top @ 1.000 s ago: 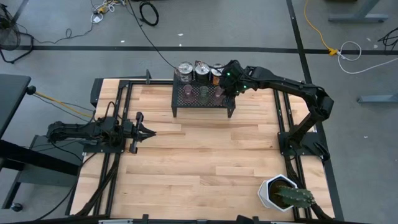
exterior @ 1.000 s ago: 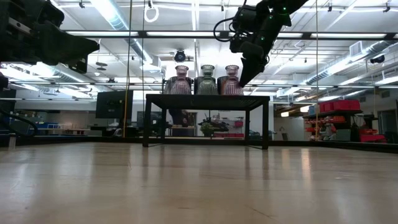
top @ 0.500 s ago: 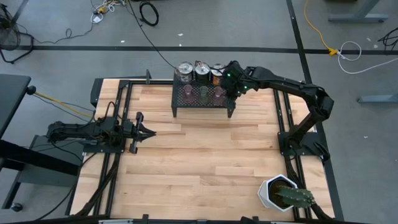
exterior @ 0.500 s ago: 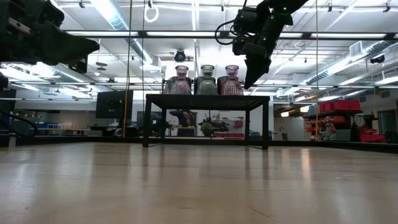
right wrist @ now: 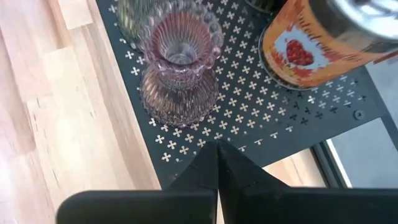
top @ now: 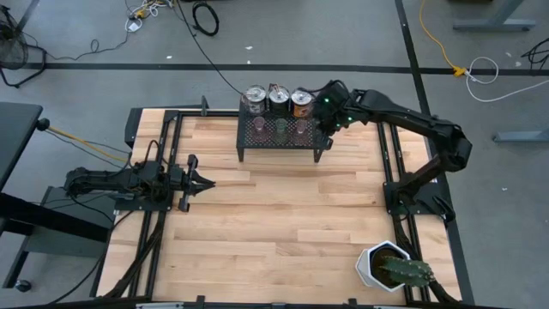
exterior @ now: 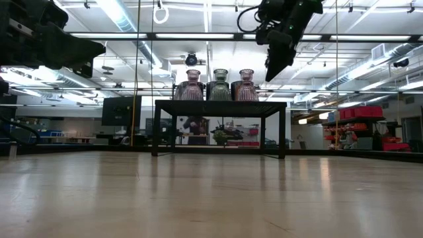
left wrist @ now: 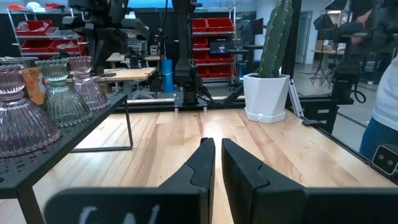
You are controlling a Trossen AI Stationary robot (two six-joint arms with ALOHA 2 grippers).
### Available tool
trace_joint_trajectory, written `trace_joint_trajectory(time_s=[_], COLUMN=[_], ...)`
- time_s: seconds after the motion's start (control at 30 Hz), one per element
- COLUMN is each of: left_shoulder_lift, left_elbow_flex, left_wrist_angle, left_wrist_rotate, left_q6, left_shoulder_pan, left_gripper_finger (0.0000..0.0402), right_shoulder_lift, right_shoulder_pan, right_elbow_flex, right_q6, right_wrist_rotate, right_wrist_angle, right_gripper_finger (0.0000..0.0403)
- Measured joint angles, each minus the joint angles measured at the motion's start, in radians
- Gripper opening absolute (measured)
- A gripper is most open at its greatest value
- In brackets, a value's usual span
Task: Pick & Place candle stick holders
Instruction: Adjust the silver scented candles
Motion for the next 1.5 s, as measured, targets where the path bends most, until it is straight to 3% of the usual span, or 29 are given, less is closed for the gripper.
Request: trace_joint_trajectory(time_s=[0.43, 0.8, 1.17, 1.5], left_shoulder_lift=[0.000, 0.000, 0.000, 0.000], left_elbow_flex=[0.000, 0.000, 0.000, 0.000], left_wrist_angle=[0.000, 0.000, 0.000, 0.000], left_wrist_rotate=[0.000, 0.000, 0.000, 0.000], left_q6=[0.000, 0.000, 0.000, 0.000], left_shoulder_pan=[0.000, 0.000, 0.000, 0.000], left_gripper_finger=[0.0034, 0.0034, 0.0034, 0.0034], right_shoulder_lift=[-0.074, -0.129, -0.283, -0.281], right_shoulder_pan=[0.049, 0.118, 0.172, 0.019], right_elbow_flex=[0.000, -0.001, -0.249, -0.244], right_q6=[-0.035, -0.056, 0.055, 0.068], right_wrist_rotate=[-0.007, -0.160, -0.161, 0.014], right_wrist_angle=[0.026, 0.088, 0.243, 0.274], right_gripper_finger=[0.0000, 0.0000, 0.0000, 0.0000])
